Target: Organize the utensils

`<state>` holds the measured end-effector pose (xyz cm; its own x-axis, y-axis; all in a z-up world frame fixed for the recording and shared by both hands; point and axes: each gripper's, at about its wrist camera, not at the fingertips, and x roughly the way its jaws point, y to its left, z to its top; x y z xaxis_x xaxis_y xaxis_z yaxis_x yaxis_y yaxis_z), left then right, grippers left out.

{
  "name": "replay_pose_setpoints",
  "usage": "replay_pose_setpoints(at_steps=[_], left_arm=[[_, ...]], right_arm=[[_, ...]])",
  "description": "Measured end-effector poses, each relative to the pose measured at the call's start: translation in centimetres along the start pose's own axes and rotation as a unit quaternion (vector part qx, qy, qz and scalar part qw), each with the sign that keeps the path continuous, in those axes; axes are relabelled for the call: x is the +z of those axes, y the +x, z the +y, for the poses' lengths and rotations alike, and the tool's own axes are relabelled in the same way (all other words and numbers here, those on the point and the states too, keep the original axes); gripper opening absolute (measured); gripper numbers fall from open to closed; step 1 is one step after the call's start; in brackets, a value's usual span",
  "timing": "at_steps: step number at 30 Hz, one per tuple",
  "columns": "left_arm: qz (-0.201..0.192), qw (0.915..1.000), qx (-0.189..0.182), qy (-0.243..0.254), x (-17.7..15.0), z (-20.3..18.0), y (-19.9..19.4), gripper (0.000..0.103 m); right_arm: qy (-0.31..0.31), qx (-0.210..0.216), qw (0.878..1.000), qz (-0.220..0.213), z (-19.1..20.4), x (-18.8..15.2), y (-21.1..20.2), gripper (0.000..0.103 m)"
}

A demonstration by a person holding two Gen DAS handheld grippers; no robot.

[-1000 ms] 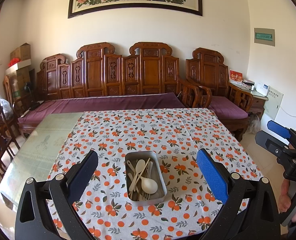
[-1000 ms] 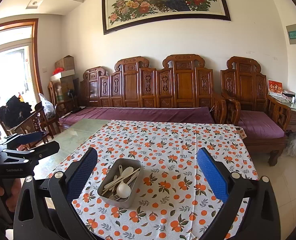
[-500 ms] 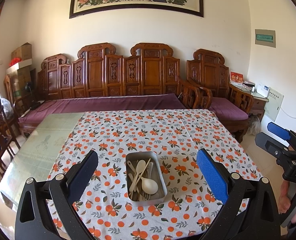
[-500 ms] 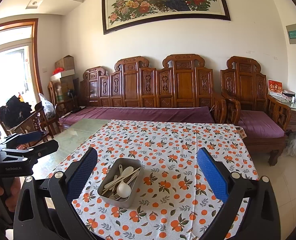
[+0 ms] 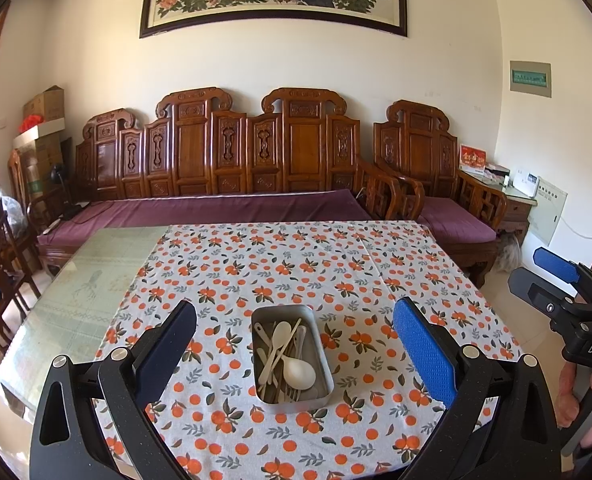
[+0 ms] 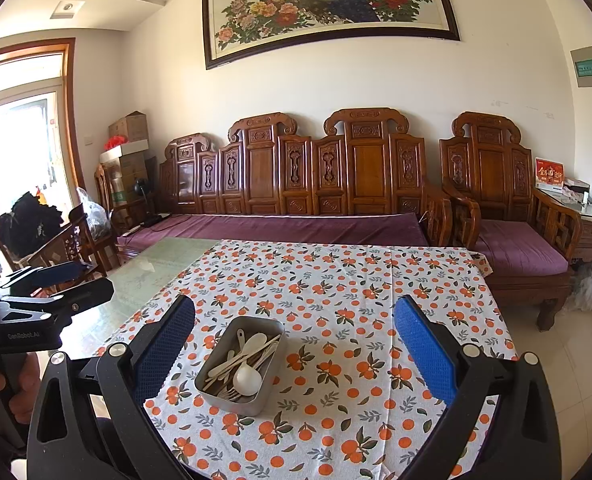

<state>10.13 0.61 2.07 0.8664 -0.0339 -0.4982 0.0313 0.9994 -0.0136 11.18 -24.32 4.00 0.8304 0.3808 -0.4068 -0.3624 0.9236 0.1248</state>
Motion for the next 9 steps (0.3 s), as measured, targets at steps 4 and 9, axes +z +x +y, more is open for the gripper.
replay_pose_setpoints(at_steps=[4, 9], left_arm=[[0.000, 1.0000, 0.000, 0.001, -0.02, 0.04, -0.01, 0.095], [0.000, 1.0000, 0.000, 0.000, 0.16, 0.04, -0.13, 0.095]], right_arm=[[0.000, -0.001, 1.000, 0.000, 0.04, 0.03, -0.09, 0.100], [0.000, 0.000, 1.000, 0.000, 0.04, 0.04, -0.09, 0.100]])
